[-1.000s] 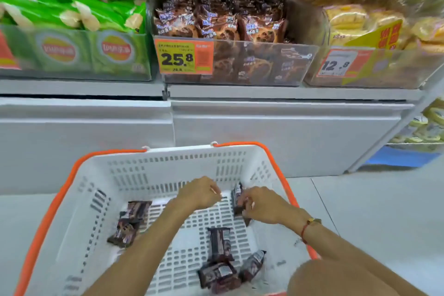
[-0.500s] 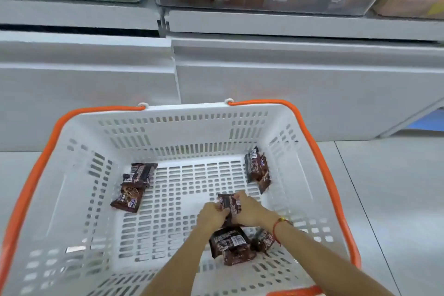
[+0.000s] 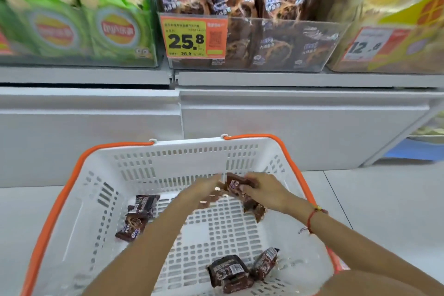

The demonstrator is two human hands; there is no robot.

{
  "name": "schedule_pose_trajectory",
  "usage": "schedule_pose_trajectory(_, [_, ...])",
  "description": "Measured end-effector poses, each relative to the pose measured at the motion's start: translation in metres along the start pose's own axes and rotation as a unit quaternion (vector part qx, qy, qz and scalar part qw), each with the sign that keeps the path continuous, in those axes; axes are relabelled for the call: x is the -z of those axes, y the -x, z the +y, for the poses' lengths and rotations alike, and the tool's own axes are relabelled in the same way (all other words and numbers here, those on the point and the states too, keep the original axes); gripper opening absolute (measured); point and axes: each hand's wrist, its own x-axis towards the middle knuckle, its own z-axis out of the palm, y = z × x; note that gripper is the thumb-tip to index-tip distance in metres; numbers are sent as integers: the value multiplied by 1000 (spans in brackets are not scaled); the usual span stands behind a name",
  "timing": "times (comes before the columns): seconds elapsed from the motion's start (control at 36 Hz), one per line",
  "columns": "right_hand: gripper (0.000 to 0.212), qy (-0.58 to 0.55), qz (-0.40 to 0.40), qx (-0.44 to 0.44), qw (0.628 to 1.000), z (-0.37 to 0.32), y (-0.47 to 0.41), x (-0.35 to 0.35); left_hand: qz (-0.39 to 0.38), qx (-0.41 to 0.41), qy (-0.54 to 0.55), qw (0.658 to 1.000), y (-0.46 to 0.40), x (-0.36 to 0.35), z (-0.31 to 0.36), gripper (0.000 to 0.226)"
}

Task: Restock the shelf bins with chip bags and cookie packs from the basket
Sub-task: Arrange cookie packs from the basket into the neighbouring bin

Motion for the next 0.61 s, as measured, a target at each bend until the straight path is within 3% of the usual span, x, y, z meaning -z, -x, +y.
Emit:
schedule_pose_trajectory(0.11, [12,-44,56,-2,997,-18,9,39,1,-73,-96,993,28,12,37,58])
schedule_pose_trajectory(0.22, [9,-149,99,9,984,-37,22,75,-53,-158,-155,974,59,20,65,55])
schedule_pose_trajectory(0.31, [12,-237,111,11,965,-57,37,100,-75,-212,-134,965,82,20,86,45])
schedule_pose_trajectory(0.39, [16,-286,138,19,948,-74,48,119,-51,-261,-123,956,98,15,104,36])
schedule_pose_trajectory(0.5, [39,-381,167,23,909,-91,56,135,8,-309,6,951,108,4,119,37])
schedule_pose_trajectory(0.61, [30,-407,207,59,888,-104,61,142,13,-325,45,944,120,-10,131,35])
